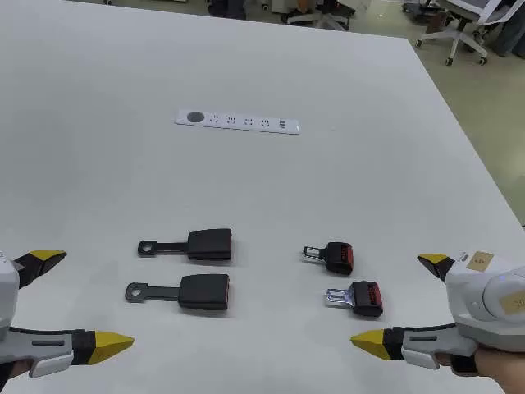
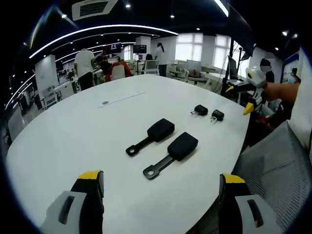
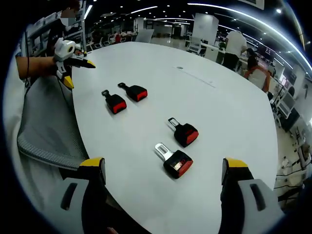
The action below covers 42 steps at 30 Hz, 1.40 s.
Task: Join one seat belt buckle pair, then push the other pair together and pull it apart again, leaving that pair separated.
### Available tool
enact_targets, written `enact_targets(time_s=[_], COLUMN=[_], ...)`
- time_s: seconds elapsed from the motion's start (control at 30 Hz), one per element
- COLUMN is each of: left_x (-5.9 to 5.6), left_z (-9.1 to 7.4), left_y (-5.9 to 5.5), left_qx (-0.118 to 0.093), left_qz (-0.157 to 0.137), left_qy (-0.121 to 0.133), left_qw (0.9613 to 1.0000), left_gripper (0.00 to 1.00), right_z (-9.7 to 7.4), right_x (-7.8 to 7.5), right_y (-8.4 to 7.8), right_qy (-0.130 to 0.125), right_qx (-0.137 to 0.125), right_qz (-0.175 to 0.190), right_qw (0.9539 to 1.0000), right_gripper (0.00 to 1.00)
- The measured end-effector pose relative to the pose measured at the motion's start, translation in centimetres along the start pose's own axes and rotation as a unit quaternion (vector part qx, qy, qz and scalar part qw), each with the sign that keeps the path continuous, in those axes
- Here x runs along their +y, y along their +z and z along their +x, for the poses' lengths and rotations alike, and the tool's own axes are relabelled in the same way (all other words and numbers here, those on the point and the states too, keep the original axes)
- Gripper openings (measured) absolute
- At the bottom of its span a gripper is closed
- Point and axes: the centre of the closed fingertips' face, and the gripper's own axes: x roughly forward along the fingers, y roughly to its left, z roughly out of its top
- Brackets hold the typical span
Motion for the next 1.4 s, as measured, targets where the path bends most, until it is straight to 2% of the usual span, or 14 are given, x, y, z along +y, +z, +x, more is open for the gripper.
enact_targets(time_s=[0.37, 0.53, 1.33, 1.4], left_x=[0.5, 0.1, 0.0, 0.0], left_z=[0.1, 0.1, 0.4, 0.4], left_y=[-0.2, -0.1, 0.6, 0.7], left_qx=[0.000, 0.000, -0.003, -0.003], left_qz=[0.000, 0.001, -0.001, 0.000], left_qy=[0.000, -0.002, -0.003, -0.002], left_qw=[1.0000, 1.0000, 1.0000, 1.0000], left_gripper=[1.00, 1.00, 1.00, 1.00], right_z=[-0.1, 0.1, 0.4, 0.4], right_x=[0.1, 0.3, 0.1, -0.3], right_y=[0.1, 0.2, 0.9, 1.0], right_qy=[-0.001, 0.003, 0.006, -0.005], right_qx=[-0.004, -0.001, 0.002, 0.000], right_qz=[-0.002, -0.005, -0.010, -0.012], right_qw=[1.0000, 1.0000, 0.9999, 0.9999], right_gripper=[0.99, 0.99, 0.99, 1.00])
